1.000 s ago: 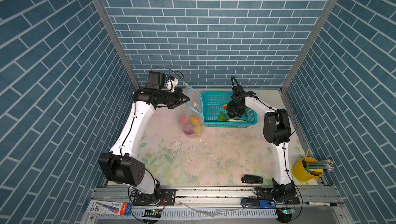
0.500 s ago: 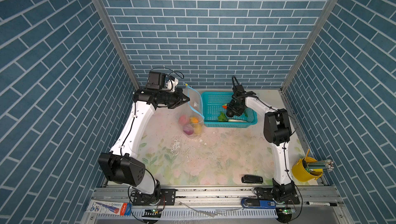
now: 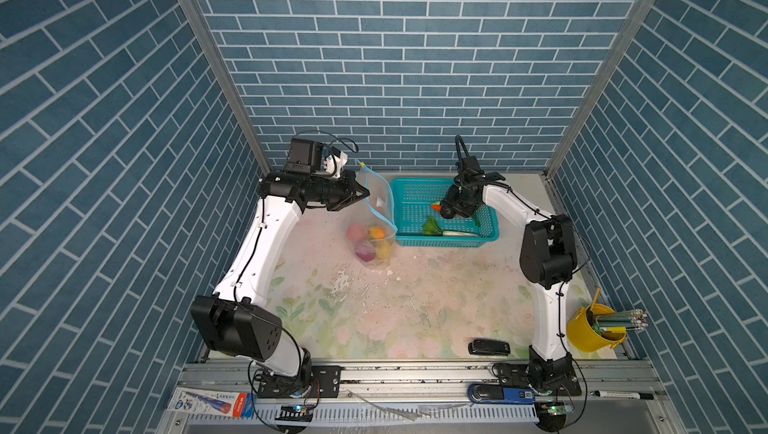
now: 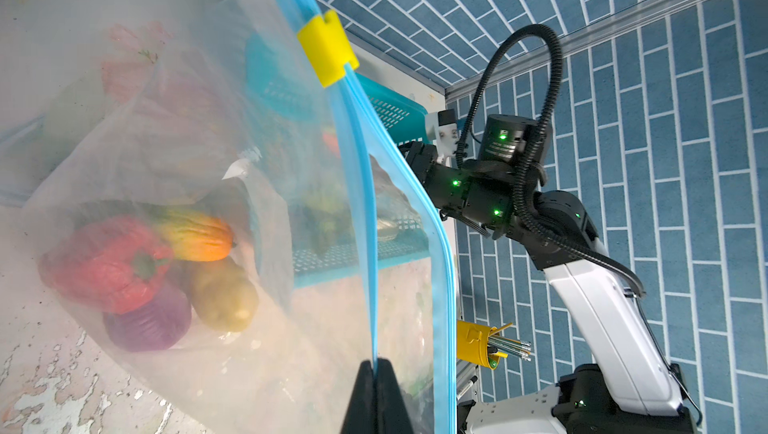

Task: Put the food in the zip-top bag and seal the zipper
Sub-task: 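Close the right gripper on the black avocado and lift it, then carry the black avocado with the right gripper over the bag opening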

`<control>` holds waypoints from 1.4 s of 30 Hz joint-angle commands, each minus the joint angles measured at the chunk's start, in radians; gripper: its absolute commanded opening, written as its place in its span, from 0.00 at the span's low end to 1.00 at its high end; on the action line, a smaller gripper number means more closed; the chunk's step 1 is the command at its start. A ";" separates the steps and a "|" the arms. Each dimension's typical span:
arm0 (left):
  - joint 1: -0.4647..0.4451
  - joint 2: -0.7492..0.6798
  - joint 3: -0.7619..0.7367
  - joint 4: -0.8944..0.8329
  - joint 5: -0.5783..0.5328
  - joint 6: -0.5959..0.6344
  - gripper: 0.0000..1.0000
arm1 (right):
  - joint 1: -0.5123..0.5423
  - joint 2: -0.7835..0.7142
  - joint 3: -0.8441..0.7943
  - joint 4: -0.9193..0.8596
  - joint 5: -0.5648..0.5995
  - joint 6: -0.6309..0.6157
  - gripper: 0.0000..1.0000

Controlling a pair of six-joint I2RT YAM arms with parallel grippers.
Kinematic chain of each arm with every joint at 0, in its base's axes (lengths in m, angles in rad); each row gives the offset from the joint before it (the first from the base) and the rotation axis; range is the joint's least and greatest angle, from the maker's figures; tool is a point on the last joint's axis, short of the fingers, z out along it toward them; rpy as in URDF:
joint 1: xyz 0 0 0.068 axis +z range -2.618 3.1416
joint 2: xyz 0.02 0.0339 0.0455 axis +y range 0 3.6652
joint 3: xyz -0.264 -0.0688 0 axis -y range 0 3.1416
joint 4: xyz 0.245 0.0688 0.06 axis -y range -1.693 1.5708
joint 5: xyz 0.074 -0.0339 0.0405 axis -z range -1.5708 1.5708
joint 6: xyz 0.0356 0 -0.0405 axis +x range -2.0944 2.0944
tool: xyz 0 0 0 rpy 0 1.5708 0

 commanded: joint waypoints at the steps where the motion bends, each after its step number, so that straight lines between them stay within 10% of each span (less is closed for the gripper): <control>1: -0.009 -0.011 -0.006 0.015 0.000 -0.002 0.00 | 0.015 -0.094 -0.017 -0.020 0.023 -0.062 0.48; 24: -0.033 0.024 0.028 0.017 0.000 -0.005 0.00 | 0.309 -0.354 0.215 -0.077 -0.016 -0.407 0.46; 42: -0.039 -0.003 0.038 0.013 -0.004 -0.009 0.00 | 0.491 -0.228 0.409 -0.211 -0.019 -0.546 0.46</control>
